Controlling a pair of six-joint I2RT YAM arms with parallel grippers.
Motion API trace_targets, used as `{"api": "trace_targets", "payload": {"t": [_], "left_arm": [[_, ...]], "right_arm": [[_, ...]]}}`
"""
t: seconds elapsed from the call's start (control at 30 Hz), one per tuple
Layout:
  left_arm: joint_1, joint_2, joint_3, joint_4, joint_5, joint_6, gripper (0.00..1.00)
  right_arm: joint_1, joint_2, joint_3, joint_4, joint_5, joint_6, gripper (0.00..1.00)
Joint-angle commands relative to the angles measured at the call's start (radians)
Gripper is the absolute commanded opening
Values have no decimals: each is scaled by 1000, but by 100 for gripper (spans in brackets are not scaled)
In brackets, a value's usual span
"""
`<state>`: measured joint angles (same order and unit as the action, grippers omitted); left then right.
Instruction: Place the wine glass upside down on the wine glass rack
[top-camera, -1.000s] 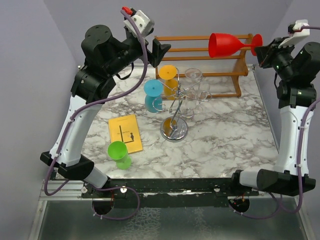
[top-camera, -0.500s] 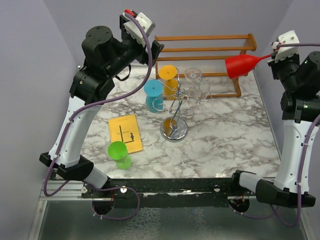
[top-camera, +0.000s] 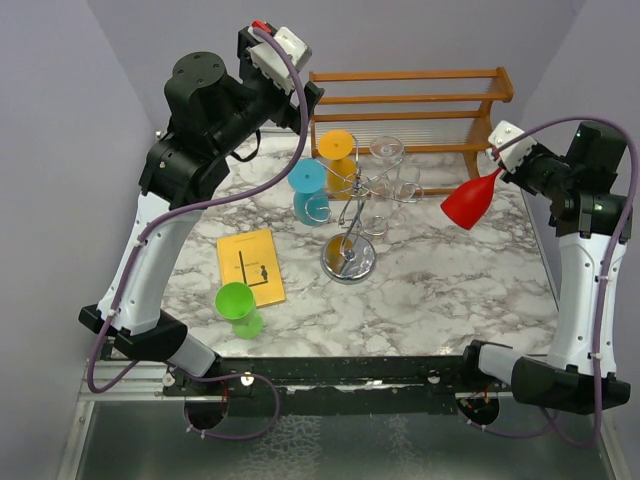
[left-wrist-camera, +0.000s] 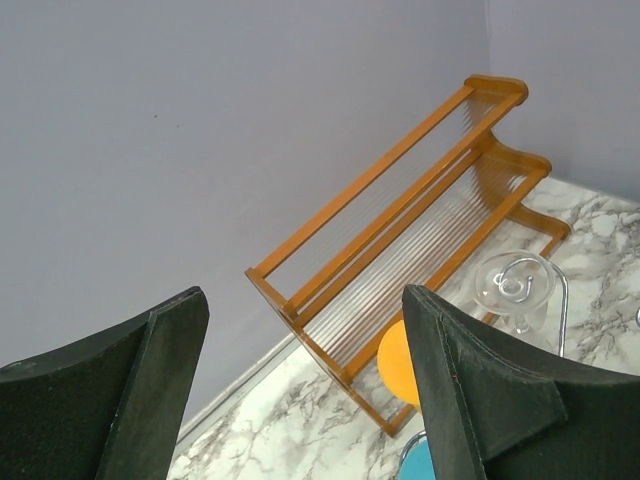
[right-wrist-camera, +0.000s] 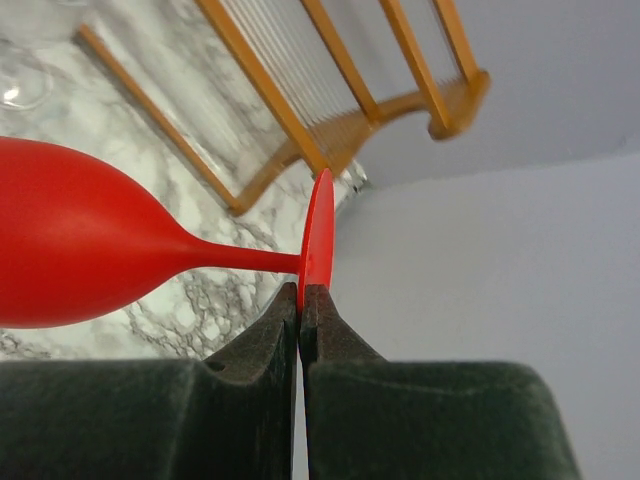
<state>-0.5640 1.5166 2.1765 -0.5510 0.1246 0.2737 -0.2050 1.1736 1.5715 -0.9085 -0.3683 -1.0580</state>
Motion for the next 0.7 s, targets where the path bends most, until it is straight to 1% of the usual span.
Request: {"api": "trace_targets", "payload": {"t": [0.0, 0.1, 0.4, 0.67], "left_arm": [[8, -20, -1, 11, -23, 15, 81], [13, -21, -2, 13, -26, 21, 81], [27, -16, -4, 15, -28, 31, 81], [36, -11, -4, 16, -25, 32, 82]], "right_arm": [[-1, 14, 31, -115, -239, -172, 1], [13, 30, 39, -141, -332, -229, 1], [65, 79, 76, -172, -508, -365, 1], [120, 118, 81, -133, -588, -418, 1]]}}
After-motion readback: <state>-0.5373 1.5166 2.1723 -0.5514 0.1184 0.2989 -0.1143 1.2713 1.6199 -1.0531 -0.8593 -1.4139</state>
